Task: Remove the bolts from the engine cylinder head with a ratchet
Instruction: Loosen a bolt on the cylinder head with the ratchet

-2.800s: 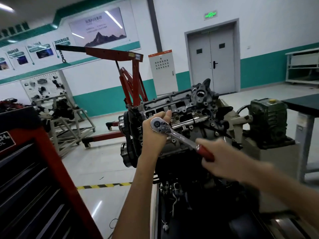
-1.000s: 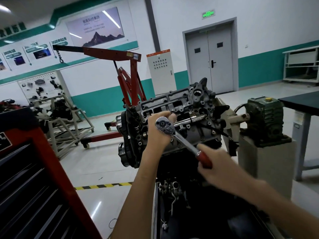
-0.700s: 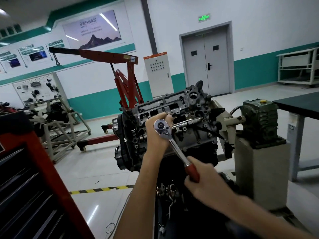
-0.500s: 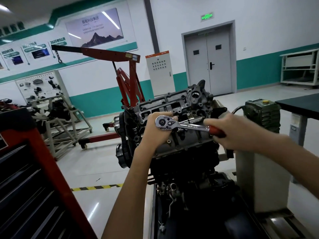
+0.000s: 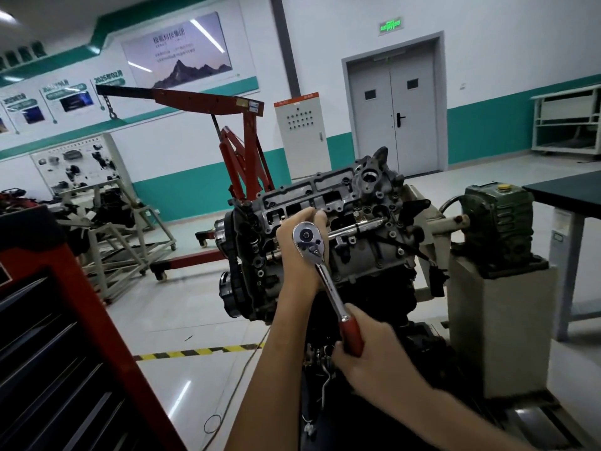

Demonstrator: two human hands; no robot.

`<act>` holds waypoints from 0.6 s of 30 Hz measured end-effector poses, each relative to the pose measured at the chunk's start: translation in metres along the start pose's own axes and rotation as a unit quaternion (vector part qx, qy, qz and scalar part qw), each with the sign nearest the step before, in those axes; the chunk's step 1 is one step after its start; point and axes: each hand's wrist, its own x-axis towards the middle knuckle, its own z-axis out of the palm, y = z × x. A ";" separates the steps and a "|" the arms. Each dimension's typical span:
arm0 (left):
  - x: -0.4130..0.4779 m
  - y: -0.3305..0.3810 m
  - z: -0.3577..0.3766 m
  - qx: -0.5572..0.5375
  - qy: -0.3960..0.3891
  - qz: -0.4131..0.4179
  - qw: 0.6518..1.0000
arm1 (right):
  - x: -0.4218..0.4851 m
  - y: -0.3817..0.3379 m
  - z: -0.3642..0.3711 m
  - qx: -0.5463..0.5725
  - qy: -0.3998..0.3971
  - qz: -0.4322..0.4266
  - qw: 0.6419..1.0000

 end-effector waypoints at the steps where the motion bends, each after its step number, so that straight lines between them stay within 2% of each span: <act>1: 0.001 -0.001 -0.005 0.009 -0.021 0.000 1.000 | 0.005 0.001 -0.018 -0.049 -0.017 -0.017 0.999; 3: 0.002 -0.002 -0.017 0.027 -0.081 0.012 0.996 | 0.020 -0.001 -0.062 -0.158 -0.079 -0.056 0.983; 5: 0.005 0.001 -0.026 0.035 -0.144 0.013 0.989 | 0.044 -0.009 -0.105 -0.275 -0.136 -0.098 0.947; 6: 0.008 0.002 -0.029 0.043 -0.175 0.017 0.983 | 0.058 -0.014 -0.123 -0.347 -0.137 -0.125 0.919; 8: 0.010 0.003 -0.027 0.070 -0.200 0.042 0.976 | 0.080 -0.023 -0.146 -0.466 -0.084 -0.188 0.860; 9: 0.010 0.002 -0.024 0.073 -0.185 0.047 0.979 | 0.084 -0.024 -0.149 -0.481 -0.066 -0.199 0.851; 10: 0.009 0.001 -0.020 0.066 -0.157 0.040 0.985 | 0.083 -0.021 -0.148 -0.475 -0.063 -0.192 0.857; 12: 0.005 -0.003 -0.010 0.037 -0.092 0.028 0.995 | 0.065 -0.006 -0.130 -0.410 -0.064 -0.150 0.897; 15: 0.001 -0.006 0.003 0.029 -0.016 0.025 0.999 | 0.026 0.009 -0.081 -0.236 -0.005 -0.080 0.969; 18: -0.002 -0.004 0.012 -0.010 0.034 0.008 0.999 | -0.001 0.008 -0.019 -0.057 0.022 -0.013 0.998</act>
